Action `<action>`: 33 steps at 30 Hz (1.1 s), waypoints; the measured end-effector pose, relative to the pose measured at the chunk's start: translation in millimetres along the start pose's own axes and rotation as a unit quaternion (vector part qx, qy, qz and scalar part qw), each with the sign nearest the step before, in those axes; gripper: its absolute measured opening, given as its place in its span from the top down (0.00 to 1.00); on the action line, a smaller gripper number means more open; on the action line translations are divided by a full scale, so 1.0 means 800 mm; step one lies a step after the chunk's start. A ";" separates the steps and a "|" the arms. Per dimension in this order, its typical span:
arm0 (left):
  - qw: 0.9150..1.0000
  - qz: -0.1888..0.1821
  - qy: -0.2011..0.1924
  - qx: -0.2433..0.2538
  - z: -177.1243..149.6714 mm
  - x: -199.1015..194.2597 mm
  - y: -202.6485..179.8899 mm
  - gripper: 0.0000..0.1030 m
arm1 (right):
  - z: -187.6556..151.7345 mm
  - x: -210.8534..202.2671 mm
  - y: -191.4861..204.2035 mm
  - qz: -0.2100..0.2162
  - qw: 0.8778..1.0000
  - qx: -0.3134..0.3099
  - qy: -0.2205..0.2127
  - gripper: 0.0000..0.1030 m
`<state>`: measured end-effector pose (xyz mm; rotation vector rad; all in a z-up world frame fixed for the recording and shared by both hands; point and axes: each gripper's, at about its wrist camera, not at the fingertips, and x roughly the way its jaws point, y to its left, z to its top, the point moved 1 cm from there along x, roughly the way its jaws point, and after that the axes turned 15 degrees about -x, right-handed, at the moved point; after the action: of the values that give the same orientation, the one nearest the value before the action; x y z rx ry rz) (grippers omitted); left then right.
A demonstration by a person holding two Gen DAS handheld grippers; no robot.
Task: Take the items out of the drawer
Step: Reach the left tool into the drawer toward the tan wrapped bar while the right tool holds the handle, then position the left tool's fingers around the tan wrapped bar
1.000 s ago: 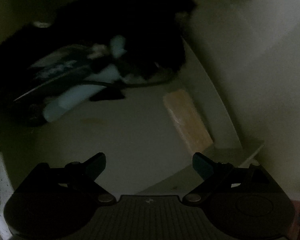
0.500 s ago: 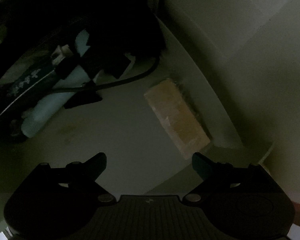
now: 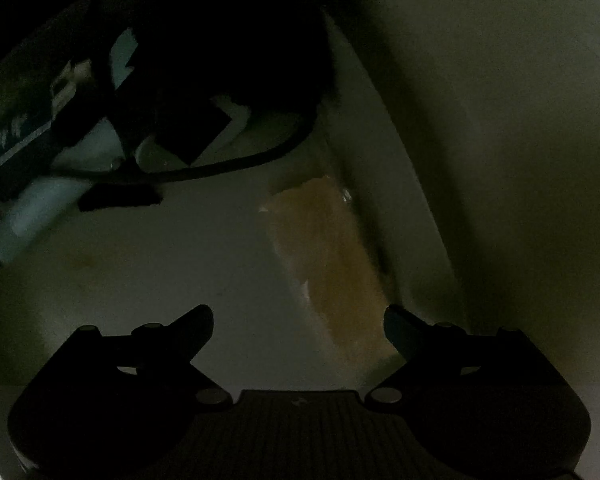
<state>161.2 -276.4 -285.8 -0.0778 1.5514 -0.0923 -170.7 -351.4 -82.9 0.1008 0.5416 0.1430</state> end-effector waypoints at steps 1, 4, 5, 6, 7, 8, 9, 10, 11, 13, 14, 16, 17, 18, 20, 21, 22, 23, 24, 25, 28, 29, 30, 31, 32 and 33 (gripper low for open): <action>1.000 -0.008 0.001 -0.020 0.003 0.003 0.003 0.10 | 0.000 -0.001 -0.001 -0.001 1.000 0.002 -0.001 0.32; 0.997 -0.022 0.001 -0.076 0.008 0.011 0.013 0.10 | -0.002 -0.003 -0.003 -0.003 1.000 0.006 -0.001 0.32; 0.996 -0.024 0.001 -0.091 0.009 0.015 0.016 0.10 | -0.002 -0.003 -0.004 -0.003 1.000 0.008 -0.001 0.32; 0.995 -0.028 -0.002 -0.100 0.009 0.019 0.018 0.10 | -0.003 -0.004 -0.004 -0.003 1.000 0.009 -0.001 0.32; 0.993 -0.033 -0.005 -0.109 0.009 0.021 0.022 0.10 | -0.003 -0.003 -0.004 -0.003 1.000 0.010 -0.001 0.32; 0.992 -0.038 -0.007 -0.121 0.009 0.023 0.026 0.10 | -0.003 -0.003 -0.004 -0.002 1.000 0.011 -0.001 0.32; 0.989 -0.046 -0.010 -0.139 0.009 0.025 0.031 0.10 | -0.003 -0.002 -0.004 -0.001 1.000 0.011 -0.001 0.32; 0.986 -0.052 -0.011 -0.155 0.009 0.027 0.036 0.10 | -0.002 -0.002 -0.004 0.000 1.000 0.011 0.000 0.32; 0.985 -0.057 -0.009 -0.164 0.009 0.030 0.040 0.10 | -0.002 -0.001 -0.004 0.001 1.000 0.012 0.000 0.32; 0.981 -0.067 -0.008 -0.180 0.010 0.034 0.047 0.10 | -0.001 0.002 -0.002 0.004 1.000 0.012 0.001 0.32; 0.980 -0.069 -0.008 -0.185 0.010 0.035 0.048 0.10 | 0.000 0.003 -0.002 0.005 1.000 0.012 0.001 0.32; 0.978 -0.079 -0.005 -0.195 0.010 0.036 0.050 0.10 | 0.000 0.003 -0.001 0.008 1.000 0.012 0.001 0.32; 0.977 -0.084 0.001 -0.198 0.011 0.038 0.052 0.10 | 0.001 0.004 -0.001 0.009 1.000 0.012 0.002 0.32; 0.976 -0.089 0.007 -0.201 0.013 0.040 0.053 0.09 | 0.001 0.005 0.000 0.010 1.000 0.013 0.002 0.32; 0.975 -0.086 0.015 -0.204 0.014 0.044 0.055 0.03 | 0.001 0.006 0.001 0.012 1.000 0.015 0.003 0.32; 0.975 -0.081 0.018 -0.205 0.014 0.046 0.057 0.00 | 0.001 0.007 0.001 0.013 1.000 0.016 0.004 0.32; 0.976 -0.075 0.020 -0.205 0.014 0.047 0.057 0.00 | 0.000 0.007 0.002 0.015 1.000 0.018 0.005 0.32; 0.977 -0.067 0.019 -0.202 0.014 0.047 0.057 0.00 | 0.000 0.008 0.002 0.016 1.000 0.019 0.006 0.32; 0.978 -0.060 0.018 -0.200 0.014 0.047 0.056 0.00 | 0.000 0.009 0.003 0.017 1.000 0.019 0.007 0.32; 0.979 -0.050 0.018 -0.194 0.014 0.047 0.055 0.00 | 0.000 0.010 0.003 0.017 1.000 0.019 0.009 0.32; 0.988 -0.028 0.011 -0.149 0.017 0.045 0.044 0.00 | 0.000 0.010 0.005 0.020 1.000 0.016 0.008 0.32; 0.990 -0.025 0.009 -0.138 0.017 0.044 0.042 0.00 | 0.000 0.009 0.006 0.021 1.000 0.015 0.008 0.32; 0.991 -0.026 0.012 -0.133 0.018 0.045 0.041 0.00 | 0.000 0.009 0.007 0.021 1.000 0.015 0.008 0.32; 0.991 -0.027 0.015 -0.127 0.019 0.045 0.040 0.00 | -0.001 0.008 0.007 0.020 1.000 0.015 0.009 0.32; 0.993 -0.027 0.017 -0.114 0.019 0.045 0.038 0.00 | -0.001 0.008 0.007 0.019 1.000 0.015 0.009 0.32; 0.994 -0.026 0.019 -0.101 0.020 0.045 0.036 0.00 | -0.001 0.008 0.007 0.019 1.000 0.017 0.011 0.32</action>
<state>177.8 -251.9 -324.3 -0.2788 1.5926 0.0227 -166.5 -344.9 -86.4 0.1420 0.5639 0.1715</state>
